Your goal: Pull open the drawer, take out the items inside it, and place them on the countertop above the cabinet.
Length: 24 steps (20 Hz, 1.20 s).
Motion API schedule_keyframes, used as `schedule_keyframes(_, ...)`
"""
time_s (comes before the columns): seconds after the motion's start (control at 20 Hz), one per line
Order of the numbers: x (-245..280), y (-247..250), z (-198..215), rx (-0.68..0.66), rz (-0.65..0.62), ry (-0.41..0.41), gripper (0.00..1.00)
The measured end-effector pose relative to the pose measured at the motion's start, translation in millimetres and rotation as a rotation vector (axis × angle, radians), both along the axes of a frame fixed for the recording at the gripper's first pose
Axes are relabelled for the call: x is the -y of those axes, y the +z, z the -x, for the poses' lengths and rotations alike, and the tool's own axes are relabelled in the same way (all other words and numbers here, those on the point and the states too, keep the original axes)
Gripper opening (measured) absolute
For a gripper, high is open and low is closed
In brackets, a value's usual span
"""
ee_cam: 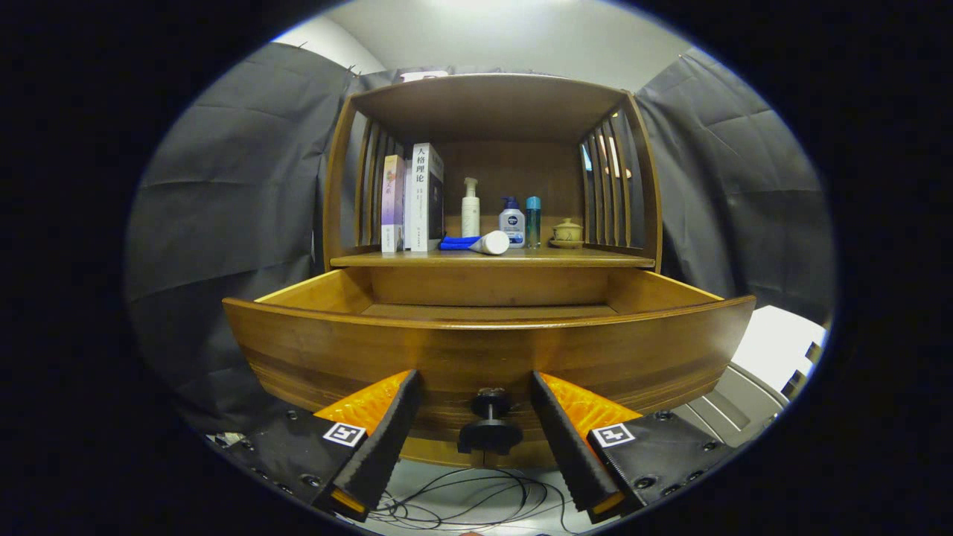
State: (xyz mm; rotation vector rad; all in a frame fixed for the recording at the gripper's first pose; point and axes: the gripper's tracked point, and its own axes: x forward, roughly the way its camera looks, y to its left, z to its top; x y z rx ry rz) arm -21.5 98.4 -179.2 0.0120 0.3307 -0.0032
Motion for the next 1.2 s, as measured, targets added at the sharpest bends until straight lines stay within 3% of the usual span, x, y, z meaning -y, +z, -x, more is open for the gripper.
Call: schedule_keyframes(1.2,-0.5,-9.4,-126.9,-0.017,0.035,-0.034,0.97)
